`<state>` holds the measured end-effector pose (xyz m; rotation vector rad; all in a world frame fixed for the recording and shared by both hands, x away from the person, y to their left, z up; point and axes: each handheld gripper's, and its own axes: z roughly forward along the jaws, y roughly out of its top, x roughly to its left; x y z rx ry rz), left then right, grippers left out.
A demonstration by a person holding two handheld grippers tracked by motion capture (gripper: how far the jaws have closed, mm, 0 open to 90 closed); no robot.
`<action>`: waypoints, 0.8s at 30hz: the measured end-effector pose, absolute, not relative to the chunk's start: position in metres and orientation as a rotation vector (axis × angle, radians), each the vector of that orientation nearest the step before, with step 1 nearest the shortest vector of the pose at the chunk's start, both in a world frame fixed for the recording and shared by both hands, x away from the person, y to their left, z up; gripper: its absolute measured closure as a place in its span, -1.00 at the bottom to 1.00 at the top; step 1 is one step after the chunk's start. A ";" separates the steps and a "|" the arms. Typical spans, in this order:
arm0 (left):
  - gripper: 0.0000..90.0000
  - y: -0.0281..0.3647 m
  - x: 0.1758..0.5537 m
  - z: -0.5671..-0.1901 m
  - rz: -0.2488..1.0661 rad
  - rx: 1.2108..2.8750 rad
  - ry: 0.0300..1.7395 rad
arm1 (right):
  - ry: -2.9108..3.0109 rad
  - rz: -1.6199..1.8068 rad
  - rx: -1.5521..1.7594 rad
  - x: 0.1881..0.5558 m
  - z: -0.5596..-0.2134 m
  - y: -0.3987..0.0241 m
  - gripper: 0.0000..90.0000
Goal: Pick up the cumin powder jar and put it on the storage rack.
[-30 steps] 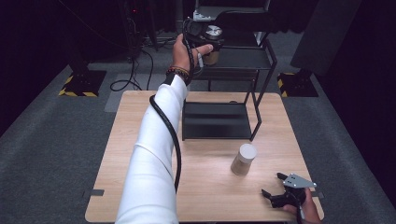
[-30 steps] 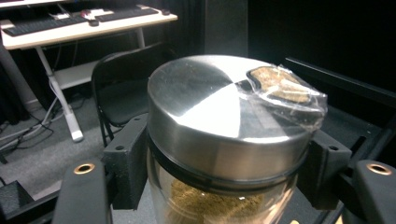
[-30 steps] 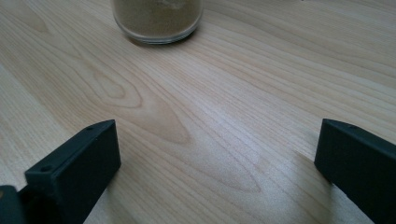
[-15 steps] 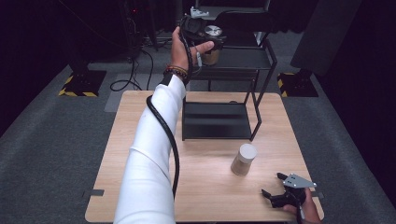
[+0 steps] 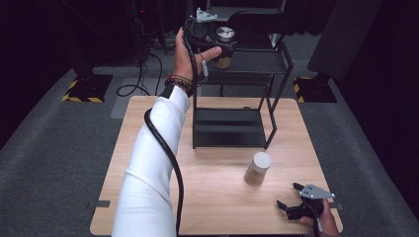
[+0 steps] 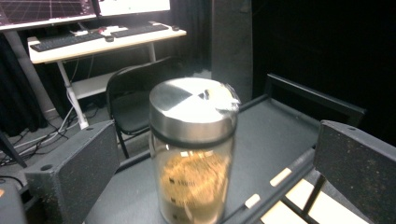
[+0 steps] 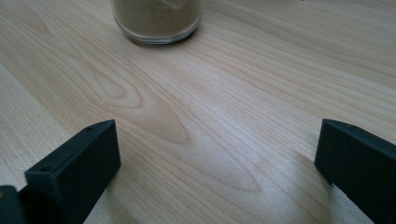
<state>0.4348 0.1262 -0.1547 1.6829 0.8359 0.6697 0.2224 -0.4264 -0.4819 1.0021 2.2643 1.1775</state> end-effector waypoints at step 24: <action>-0.99 0.158 0.361 -0.195 0.620 1.705 0.773 | 2.264 1.178 1.001 0.222 -0.482 -0.426 -1.00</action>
